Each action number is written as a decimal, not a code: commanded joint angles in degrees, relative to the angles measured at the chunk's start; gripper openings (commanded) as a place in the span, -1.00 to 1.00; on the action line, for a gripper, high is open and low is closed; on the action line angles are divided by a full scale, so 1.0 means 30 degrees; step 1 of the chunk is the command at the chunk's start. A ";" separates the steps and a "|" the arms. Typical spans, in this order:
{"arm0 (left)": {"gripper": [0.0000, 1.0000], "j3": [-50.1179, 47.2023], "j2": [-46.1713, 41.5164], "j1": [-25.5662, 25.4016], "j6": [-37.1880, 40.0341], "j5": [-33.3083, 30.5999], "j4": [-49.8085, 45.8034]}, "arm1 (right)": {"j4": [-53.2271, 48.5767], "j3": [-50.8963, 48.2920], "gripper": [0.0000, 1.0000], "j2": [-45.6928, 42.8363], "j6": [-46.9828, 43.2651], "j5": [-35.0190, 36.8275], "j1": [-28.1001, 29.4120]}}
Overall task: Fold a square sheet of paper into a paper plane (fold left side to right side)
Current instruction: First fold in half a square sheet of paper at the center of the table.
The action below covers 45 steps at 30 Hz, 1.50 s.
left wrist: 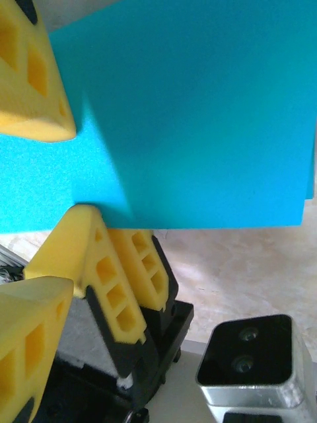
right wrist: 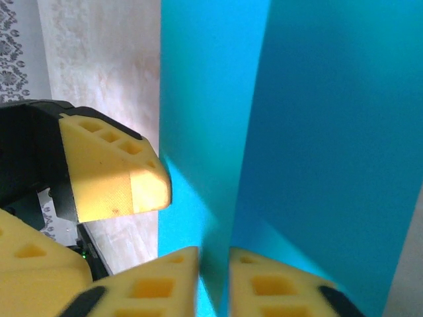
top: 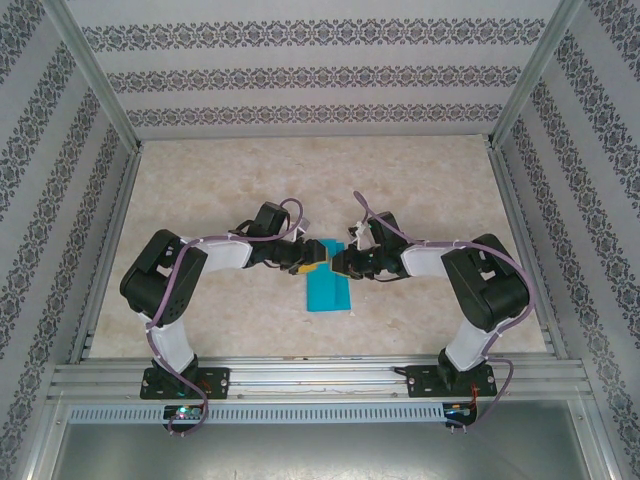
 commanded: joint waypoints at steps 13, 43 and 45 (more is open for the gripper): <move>0.28 0.0181 -0.2953 -0.0242 0.2675 -0.3877 -0.5252 | -0.3653 0.1164 -1.00 -0.0646 -0.1592 0.2404 0.0041; -0.08 0.2703 0.1435 -0.2247 0.2030 -0.5893 -0.7301 | -0.6330 0.2018 -0.87 -0.0840 -0.2773 0.4260 -0.0023; -0.11 0.2716 0.1576 -0.2338 0.1863 -0.6081 -0.7452 | -0.6318 0.1962 -0.80 -0.0962 -0.2746 0.4308 -0.0046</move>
